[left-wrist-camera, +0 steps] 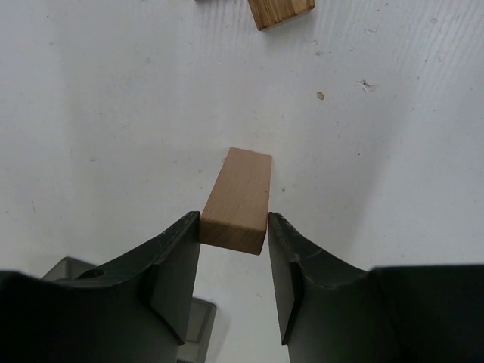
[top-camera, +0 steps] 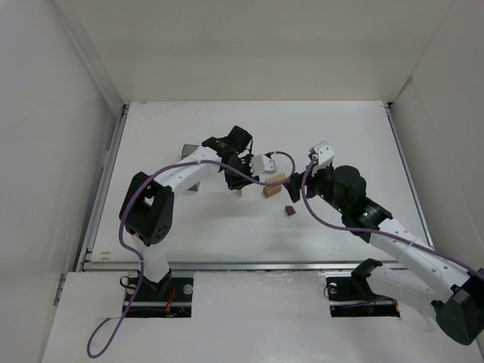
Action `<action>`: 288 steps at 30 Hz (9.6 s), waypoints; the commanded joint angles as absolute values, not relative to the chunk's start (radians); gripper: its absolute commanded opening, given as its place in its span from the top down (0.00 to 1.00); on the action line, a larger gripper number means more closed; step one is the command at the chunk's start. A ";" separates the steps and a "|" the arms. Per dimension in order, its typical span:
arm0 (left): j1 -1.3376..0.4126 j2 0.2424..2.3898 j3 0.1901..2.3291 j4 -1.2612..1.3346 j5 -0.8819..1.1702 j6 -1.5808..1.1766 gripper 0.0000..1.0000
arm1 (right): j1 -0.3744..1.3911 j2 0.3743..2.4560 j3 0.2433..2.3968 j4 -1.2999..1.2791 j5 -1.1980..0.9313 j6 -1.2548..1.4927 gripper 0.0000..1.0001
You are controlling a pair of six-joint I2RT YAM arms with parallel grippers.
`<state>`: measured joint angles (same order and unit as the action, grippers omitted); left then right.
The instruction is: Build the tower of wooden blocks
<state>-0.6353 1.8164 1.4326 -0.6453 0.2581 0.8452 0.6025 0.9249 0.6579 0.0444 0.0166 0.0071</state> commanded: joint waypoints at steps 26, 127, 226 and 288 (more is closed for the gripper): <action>-0.419 1.577 1.619 -0.454 0.396 0.450 0.00 | 0.601 1.069 0.788 0.028 0.328 0.345 0.00; -0.393 1.537 1.724 -0.473 1.229 0.375 0.29 | 0.440 1.368 0.947 1.245 -0.884 0.475 1.00; -0.522 1.594 1.858 -0.704 0.962 0.660 0.67 | 0.479 1.365 1.272 0.327 -0.962 0.009 1.00; -0.362 1.259 1.279 -0.353 0.353 0.451 0.00 | 0.495 1.879 0.966 0.479 -0.936 -0.535 1.00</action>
<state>-0.3645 1.2713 1.2503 -0.3843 0.3321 0.4648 0.4915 1.8725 0.9554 0.4763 -0.8776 -0.4831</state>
